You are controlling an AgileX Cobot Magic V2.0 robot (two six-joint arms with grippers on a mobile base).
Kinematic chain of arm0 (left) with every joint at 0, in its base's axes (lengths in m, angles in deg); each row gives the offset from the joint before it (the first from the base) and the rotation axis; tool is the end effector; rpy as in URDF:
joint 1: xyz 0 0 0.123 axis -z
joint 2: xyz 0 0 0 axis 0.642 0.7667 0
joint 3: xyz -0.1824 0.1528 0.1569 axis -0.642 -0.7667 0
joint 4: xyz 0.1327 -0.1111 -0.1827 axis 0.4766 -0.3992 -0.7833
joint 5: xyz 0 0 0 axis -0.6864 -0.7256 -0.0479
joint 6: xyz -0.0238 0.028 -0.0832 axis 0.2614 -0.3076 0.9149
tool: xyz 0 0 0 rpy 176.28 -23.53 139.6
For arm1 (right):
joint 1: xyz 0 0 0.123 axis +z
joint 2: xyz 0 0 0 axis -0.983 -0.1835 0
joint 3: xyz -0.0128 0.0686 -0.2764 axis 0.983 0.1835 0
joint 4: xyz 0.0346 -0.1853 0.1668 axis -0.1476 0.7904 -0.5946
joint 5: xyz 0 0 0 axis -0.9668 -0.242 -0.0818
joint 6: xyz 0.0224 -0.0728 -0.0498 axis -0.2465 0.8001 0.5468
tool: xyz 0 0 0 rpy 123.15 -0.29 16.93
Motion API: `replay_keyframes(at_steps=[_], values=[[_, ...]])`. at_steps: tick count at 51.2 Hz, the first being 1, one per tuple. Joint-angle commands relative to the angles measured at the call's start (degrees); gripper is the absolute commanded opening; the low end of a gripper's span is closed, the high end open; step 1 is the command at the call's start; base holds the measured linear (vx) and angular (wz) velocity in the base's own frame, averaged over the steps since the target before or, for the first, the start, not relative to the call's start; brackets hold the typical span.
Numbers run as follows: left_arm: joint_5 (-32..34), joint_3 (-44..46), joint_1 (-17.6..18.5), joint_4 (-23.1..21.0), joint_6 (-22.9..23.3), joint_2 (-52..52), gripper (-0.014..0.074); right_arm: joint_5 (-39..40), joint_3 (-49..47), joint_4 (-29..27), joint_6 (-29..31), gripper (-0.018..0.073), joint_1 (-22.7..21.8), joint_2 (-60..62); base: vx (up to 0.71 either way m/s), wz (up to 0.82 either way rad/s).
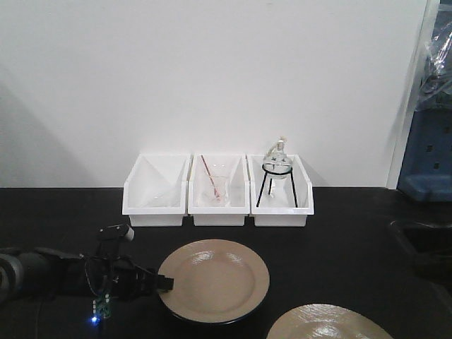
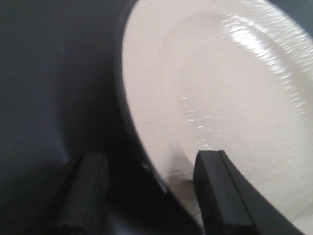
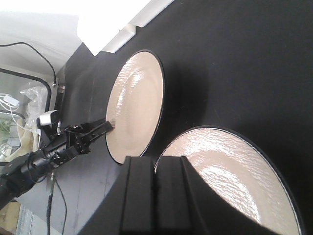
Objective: Arrange circular plates on left workspace
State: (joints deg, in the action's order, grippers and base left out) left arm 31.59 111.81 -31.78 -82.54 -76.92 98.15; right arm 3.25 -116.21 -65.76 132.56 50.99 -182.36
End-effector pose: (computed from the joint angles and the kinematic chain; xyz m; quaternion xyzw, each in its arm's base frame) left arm 0.4454 -0.1094 0.1440 0.1538 0.8845 -0.2657 0.3514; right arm 0.3263 -0.0865 0.2505 0.1211 0.8422 0.4394 0.2880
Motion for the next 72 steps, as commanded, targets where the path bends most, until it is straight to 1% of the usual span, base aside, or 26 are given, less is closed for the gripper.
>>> replay_keyframes(at_steps=[1, 5, 8, 13, 15, 18, 21, 22, 25, 26, 27, 30, 34, 37, 41, 46, 49, 51, 55, 63, 72], values=[[2.70, 1.56, 0.17, 4.59, -0.66, -5.86, 0.0502, -0.91, -1.60, -3.98, 0.92, -0.0004, -0.08, 2.41, 0.00, 0.00], [2.83, 1.51, 0.17, 8.96, -0.60, -8.32, 0.0502, -0.50, -1.60, -3.98, 0.92, -0.0004, -0.08, 2.34, 0.00, 0.00], [1.96, 1.51, 0.17, 11.03, 0.00, -10.31, 0.0502, -0.33, -1.60, -3.81, 0.92, -0.0004, -0.08, 2.34, 0.00, 0.00], [-1.70, 1.51, 0.17, 11.55, 0.10, -13.93, 0.0502, -0.27, -1.60, -3.03, 0.98, -0.0004, -0.08, 2.34, 0.00, 0.00], [-4.27, 1.51, 0.17, 11.53, 0.52, -15.78, 0.0498, -0.28, -1.60, -2.28, 0.98, -0.0003, -0.08, 2.34, 0.00, 0.00], [-7.30, 1.51, 0.17, 11.69, 2.07, -18.32, 0.0483, -0.35, -1.60, 0.13, 1.31, -0.0001, -0.08, 2.34, 0.00, 0.00], [-9.86, 1.51, 0.17, 11.80, 3.66, -20.84, 0.0440, -0.16, -1.60, 3.05, 1.96, 0.0000, -0.08, 2.34, 0.00, 0.00], [-14.95, 1.38, -1.00, 13.93, 7.32, -26.08, 0.0193, 2.77, -1.60, 14.87, 1.09, 0.0013, -0.14, 2.34, 0.00, 0.00], [-17.35, 1.41, -2.03, 15.53, 9.01, -28.33, 0.0036, 4.48, -1.60, 19.53, -1.48, 0.0023, -0.14, 2.34, 0.00, 0.00], [-17.93, 1.41, -2.26, 15.98, 9.20, -28.79, 0.0001, 5.04, -1.60, 20.87, -2.57, 0.0029, -0.09, 2.34, 0.00, 0.00], [-18.80, 1.41, -2.66, 16.58, 9.51, -29.50, -0.0010, 5.49, -1.60, 21.92, -3.52, 0.0036, -0.09, 2.34, 0.00, 0.00], [-21.47, 1.41, -3.86, 18.03, 11.08, -31.38, -0.0009, 5.89, -1.60, 23.70, -5.21, 0.0066, -0.09, 2.34, 0.00, 0.00], [-24.61, 1.41, -5.42, 19.54, 12.37, -33.63, -0.0006, 5.39, -1.60, 23.63, -5.59, 0.0127, -0.09, 2.34, 0.00, 0.00], [-26.54, 1.41, -6.59, 20.54, 13.22, -35.03, -0.0004, 4.43, -1.60, 23.35, -6.12, 0.0191, -0.09, 2.34, 0.00, 0.00], [-28.81, 1.41, -8.10, 21.86, 14.67, -36.87, -0.0003, 3.04, -1.60, 23.13, -7.20, 0.0301, -0.09, 2.34, 0.00, 0.00], [-28.37, 0.68, -9.26, 21.55, 15.21, -39.35, -0.0001, 2.28, -1.60, 23.13, -9.84, 0.0452, -0.09, 2.12, 0.00, 0.00], [-26.05, -1.01, -9.71, 20.83, 15.08, -41.45, 0.0000, 1.85, -1.60, 23.13, -11.21, 0.0521, -0.03, 1.37, 0.00, 0.00], [-24.68, -2.70, -9.86, 20.60, 15.00, -42.93, -0.0001, 1.47, -1.60, 23.13, -12.05, 0.0551, 0.02, 0.41, 0.00, 0.00], [-21.94, -6.27, -9.86, 20.60, 14.93, -45.56, -0.0001, 0.66, -1.60, 23.06, -12.43, 0.0568, 0.84, -1.90, 0.00, 0.00], [-18.12, -13.73, -9.86, 20.60, 14.86, -50.35, -0.0001, 0.79, -1.60, 23.21, -11.49, 0.0556, 5.52, -6.97, 0.00, 0.00], [-16.80, -17.81, -9.86, 20.73, 14.86, -53.25, -0.0001, 1.94, -1.60, 22.37, -11.49, 0.0534, 9.53, -11.68, 0.00, 0.00]])
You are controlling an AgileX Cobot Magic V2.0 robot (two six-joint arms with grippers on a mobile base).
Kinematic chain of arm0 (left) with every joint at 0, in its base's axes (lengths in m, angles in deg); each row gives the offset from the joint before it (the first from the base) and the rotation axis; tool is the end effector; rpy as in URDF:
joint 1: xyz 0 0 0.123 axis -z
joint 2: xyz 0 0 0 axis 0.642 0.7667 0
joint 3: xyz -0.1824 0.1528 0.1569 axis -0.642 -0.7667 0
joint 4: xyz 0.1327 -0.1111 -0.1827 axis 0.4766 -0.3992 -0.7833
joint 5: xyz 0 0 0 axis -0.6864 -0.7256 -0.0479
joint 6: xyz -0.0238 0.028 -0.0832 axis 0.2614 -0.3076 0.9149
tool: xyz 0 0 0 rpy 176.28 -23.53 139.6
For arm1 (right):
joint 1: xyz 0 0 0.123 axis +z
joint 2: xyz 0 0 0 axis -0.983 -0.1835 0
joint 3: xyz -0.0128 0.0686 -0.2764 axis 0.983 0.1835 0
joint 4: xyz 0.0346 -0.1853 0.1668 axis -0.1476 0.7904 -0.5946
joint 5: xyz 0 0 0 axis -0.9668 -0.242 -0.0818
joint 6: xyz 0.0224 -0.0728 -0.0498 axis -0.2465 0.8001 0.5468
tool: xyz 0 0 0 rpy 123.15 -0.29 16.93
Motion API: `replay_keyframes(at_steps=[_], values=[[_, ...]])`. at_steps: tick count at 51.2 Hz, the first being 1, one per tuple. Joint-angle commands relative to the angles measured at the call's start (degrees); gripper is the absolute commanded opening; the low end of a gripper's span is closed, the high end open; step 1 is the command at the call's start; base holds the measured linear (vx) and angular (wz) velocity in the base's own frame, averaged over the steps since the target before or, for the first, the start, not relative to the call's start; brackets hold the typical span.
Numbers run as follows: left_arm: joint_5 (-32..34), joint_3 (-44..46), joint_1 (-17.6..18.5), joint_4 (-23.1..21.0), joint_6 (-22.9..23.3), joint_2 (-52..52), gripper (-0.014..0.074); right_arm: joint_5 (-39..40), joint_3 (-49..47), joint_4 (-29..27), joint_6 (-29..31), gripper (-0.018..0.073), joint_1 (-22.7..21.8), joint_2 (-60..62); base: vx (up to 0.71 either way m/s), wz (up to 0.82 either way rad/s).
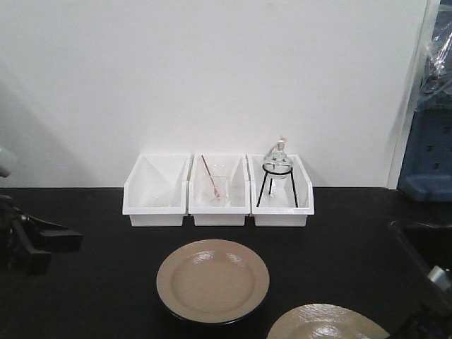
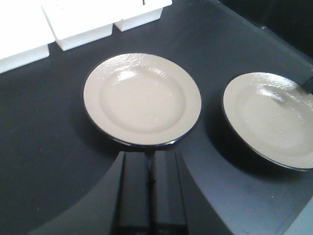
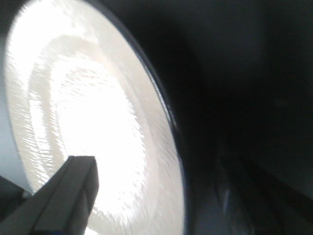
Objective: Arrange circular plates on left workspace
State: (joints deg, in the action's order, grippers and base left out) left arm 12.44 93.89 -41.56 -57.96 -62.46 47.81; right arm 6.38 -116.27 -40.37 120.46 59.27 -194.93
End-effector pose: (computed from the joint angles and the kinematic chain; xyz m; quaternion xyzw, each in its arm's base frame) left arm 0.2643 -0.0482 0.3560 0.2678 0.8273 -0.2158 0.4442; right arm 0.3314 -0.0590 0.1510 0.0959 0.9327 0.3451 0.0408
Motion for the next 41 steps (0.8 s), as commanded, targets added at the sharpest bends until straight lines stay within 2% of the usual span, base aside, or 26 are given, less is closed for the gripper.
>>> replay_keyframes(at_steps=[1, 9, 14, 22, 34, 41], values=[[2.35, -0.03, -0.07, -3.79, 0.40, -3.12, -0.0001, -1.19, -1.55, -3.26, 0.61, 0.0529, 1.67, 0.45, 0.00, 0.00], [1.45, -0.18, -0.07, -3.62, 0.53, -3.31, -0.0001, -0.82, -1.55, -3.93, 1.60, 0.0457, 4.48, -2.21, 0.00, 0.00], [1.14, -0.18, -0.07, -3.62, 0.53, -3.31, -0.0001, -0.20, -1.55, -3.93, 1.86, 0.0340, 5.58, -3.67, 0.00, 0.00], [0.41, -0.18, -0.07, -3.62, 0.53, -3.31, -0.0001, -0.39, -1.55, -4.87, 2.25, -0.0013, 5.65, -3.44, 0.00, 0.00], [0.46, -0.18, -0.07, -3.62, 0.53, -3.31, -0.0001, -1.57, -1.60, -9.44, 3.63, -0.0008, 5.26, 1.71, 0.00, 0.00], [0.46, -0.18, -0.07, -3.62, 0.53, -3.31, -0.0001, -1.31, -1.60, -14.21, 3.80, -0.0006, 5.26, 6.85, 0.00, 0.00]])
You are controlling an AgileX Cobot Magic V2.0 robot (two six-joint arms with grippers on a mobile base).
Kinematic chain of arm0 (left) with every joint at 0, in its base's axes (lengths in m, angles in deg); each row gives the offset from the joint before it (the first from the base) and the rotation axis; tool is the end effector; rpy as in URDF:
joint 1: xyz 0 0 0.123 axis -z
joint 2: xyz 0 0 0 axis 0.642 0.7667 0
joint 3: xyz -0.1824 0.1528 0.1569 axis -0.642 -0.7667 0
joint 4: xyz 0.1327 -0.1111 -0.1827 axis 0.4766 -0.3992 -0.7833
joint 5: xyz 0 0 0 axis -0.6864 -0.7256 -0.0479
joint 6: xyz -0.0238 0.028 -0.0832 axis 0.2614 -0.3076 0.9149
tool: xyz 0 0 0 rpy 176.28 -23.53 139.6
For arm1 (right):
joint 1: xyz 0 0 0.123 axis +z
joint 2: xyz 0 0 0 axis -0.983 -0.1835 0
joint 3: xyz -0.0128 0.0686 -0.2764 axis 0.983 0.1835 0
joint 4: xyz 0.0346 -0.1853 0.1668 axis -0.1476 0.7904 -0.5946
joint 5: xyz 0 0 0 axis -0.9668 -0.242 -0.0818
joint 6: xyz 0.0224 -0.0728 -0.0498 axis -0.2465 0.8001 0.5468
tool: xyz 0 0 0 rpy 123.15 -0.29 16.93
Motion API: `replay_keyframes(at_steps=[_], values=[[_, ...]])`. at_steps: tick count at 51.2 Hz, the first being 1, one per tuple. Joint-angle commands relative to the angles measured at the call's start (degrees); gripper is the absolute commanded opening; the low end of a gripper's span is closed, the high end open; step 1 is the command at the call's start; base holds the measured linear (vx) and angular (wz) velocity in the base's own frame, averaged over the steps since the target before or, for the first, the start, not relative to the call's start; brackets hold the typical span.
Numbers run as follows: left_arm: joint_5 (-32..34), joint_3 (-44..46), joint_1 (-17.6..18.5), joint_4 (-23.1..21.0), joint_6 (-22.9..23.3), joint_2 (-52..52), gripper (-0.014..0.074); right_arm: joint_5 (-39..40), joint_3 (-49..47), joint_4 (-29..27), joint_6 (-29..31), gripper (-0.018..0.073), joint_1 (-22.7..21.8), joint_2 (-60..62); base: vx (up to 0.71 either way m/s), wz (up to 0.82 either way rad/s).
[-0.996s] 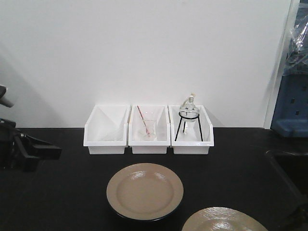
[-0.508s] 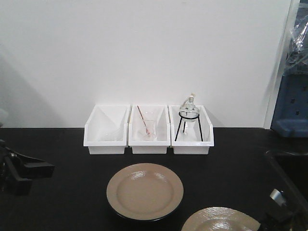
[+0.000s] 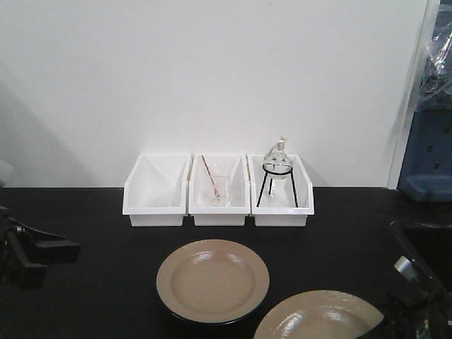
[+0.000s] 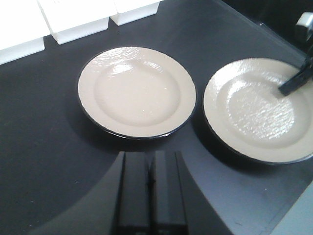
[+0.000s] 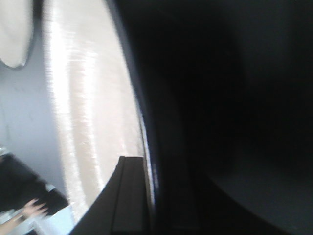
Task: Arrange circular plates on left workspace
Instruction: 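Grasp the second tan plate rim with the right gripper and lift it onto the first, then lower the held plate onto the first plate and open the right gripper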
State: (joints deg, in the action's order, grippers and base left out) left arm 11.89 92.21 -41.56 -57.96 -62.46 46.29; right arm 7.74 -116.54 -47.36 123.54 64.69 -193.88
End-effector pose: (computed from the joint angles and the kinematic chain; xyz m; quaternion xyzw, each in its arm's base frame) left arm 0.2560 -0.0489 0.3536 0.2699 0.8280 -0.2191 0.4400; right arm 0.3439 -0.0238 0.1630 0.0619 0.9215 0.3757 0.0760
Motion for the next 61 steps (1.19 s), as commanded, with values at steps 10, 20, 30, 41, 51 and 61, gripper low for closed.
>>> replay_keyframes(at_steps=[10, 20, 30, 41, 51, 61], values=[[0.96, 1.51, -0.07, -3.62, 0.53, -1.79, -0.0001, -2.69, -1.95, -14.44, 0.72, -0.0005, 0.03, 9.41, 0.00, 0.00], [1.02, 1.51, -0.07, -3.62, 0.53, -1.79, -0.0001, 1.57, -3.38, -22.63, 0.72, -0.0004, 4.27, 8.88, 0.00, 0.00], [1.09, 1.51, -0.07, -3.62, 0.53, -1.79, -0.0001, 10.36, -7.02, -27.07, 0.72, -0.0004, 12.34, 5.48, 0.00, 0.00], [1.09, 1.51, -0.07, -3.62, 0.53, -1.79, -0.0001, 14.29, -14.57, -29.94, 0.67, -0.0004, 19.45, -1.70, 0.00, 0.00], [1.09, 1.51, -0.07, -3.62, 0.53, -1.79, -0.0001, 16.65, -21.28, -29.39, 0.67, -0.0004, 22.38, -7.90, 0.00, 0.00], [1.09, 1.51, -0.07, -3.62, 0.53, -1.67, -0.0001, 18.36, -24.89, -29.30, 1.39, -0.0004, 22.88, -11.91, 0.00, 0.00]])
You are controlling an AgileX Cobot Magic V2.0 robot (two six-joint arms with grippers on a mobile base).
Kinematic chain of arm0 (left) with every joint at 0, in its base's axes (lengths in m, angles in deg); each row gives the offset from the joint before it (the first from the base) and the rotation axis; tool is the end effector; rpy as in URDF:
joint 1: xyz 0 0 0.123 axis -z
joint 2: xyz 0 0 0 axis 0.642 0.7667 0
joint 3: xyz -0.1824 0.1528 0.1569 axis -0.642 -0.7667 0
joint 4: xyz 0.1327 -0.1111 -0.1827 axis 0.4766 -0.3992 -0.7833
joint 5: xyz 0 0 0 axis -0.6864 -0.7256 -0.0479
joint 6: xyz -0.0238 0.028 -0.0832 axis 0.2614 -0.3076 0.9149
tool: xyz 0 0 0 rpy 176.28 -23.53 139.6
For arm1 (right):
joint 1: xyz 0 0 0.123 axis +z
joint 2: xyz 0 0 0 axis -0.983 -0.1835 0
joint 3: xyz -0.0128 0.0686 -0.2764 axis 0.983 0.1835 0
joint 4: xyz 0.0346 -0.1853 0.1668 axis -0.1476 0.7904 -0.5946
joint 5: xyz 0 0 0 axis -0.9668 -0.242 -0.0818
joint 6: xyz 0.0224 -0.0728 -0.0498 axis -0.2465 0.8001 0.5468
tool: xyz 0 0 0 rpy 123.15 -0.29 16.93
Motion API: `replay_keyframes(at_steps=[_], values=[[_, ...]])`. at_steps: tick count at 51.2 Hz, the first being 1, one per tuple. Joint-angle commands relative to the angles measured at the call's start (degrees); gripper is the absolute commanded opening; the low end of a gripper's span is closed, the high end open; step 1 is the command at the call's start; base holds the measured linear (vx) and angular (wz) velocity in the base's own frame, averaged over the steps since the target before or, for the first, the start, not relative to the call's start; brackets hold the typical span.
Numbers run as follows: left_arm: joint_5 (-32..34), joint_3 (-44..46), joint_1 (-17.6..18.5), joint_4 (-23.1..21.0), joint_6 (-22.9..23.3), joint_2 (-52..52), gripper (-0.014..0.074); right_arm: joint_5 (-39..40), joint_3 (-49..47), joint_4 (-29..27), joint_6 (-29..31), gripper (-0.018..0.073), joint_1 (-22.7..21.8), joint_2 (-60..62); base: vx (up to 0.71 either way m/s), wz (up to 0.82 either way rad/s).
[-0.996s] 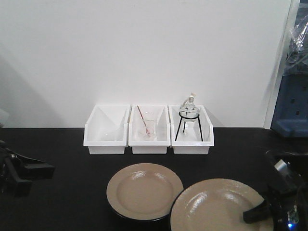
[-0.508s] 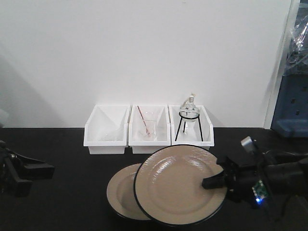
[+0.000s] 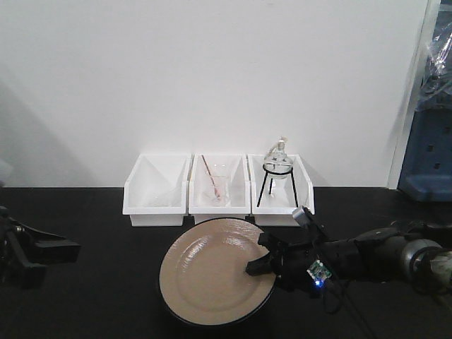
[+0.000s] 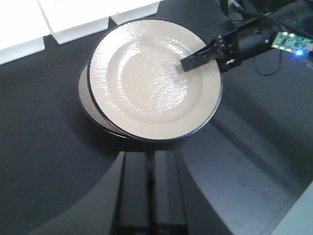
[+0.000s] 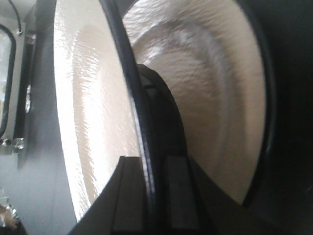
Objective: Arrange circular plates on left workspace
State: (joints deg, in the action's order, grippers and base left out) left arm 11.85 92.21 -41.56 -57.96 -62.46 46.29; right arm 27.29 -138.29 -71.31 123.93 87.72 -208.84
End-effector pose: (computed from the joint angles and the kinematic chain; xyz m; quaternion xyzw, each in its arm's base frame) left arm 0.2560 -0.0489 0.3536 0.2700 0.8280 -0.2193 0.4398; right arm 0.4488 0.1262 0.1604 0.0598 0.8746 0.4313 0.2132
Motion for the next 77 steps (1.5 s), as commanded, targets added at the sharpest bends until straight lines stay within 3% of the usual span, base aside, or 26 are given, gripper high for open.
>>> replay_keyframes(at_steps=[1, 15, 34, 45, 52, 58, 64, 66, 67, 73, 77], values=[[1.13, 1.51, -0.07, -3.62, 0.53, -1.67, -0.0001, -1.12, -3.33, -5.35, 1.50, -0.0004, -0.15, 2.83, 0.00, 0.00], [1.13, 1.51, -0.07, -3.62, 0.53, -1.59, -0.0001, -0.06, -4.01, -5.38, 11.86, 0.0080, -0.15, 1.29, 0.00, 0.00], [0.97, 1.51, -0.07, -3.62, 0.81, -1.59, -0.0001, 4.20, -4.01, -2.57, 25.17, 0.0485, -0.25, 1.29, 0.00, 0.00], [1.03, 1.51, -0.07, -3.46, 1.62, -1.59, -0.0001, 8.83, -4.01, -2.22, 41.28, 0.0510, -0.32, 2.39, 0.00, 0.00], [1.22, 1.51, -0.07, -3.46, 1.62, -1.59, -0.0001, 13.47, -4.01, 0.84, 44.46, 0.0510, -0.32, 4.68, 0.00, 0.00], [1.84, 1.51, -0.07, -2.46, 1.62, -1.59, -0.0001, 15.69, -4.01, 7.35, 42.54, 0.0508, -0.38, 7.59, 0.00, 0.00], [3.40, 1.28, -0.07, -0.64, 2.10, -1.59, -0.0001, 15.88, -4.01, 16.43, 33.05, 0.0449, -0.37, 11.81, 0.00, 0.00], [3.98, 0.95, -0.07, -0.49, 2.10, -1.59, -0.0001, 15.90, -3.94, 21.53, 27.27, 0.0385, -0.37, 14.06, 0.00, 0.00], [4.05, 0.71, -0.07, -0.25, 2.10, -1.59, -0.0001, 16.01, -3.67, 23.91, 21.92, 0.0327, -0.37, 15.48, 0.00, 0.00], [6.30, -1.75, -0.07, 0.80, 2.10, -2.32, -0.0001, 16.02, -1.37, 39.35, 5.41, -0.0011, -0.37, 21.88, 0.00, 0.00], [8.60, -5.36, -0.07, 0.91, 2.10, -3.92, -0.0001, 17.28, 2.34, 47.07, -2.73, -0.0013, -0.37, 27.55, 0.00, 0.00]])
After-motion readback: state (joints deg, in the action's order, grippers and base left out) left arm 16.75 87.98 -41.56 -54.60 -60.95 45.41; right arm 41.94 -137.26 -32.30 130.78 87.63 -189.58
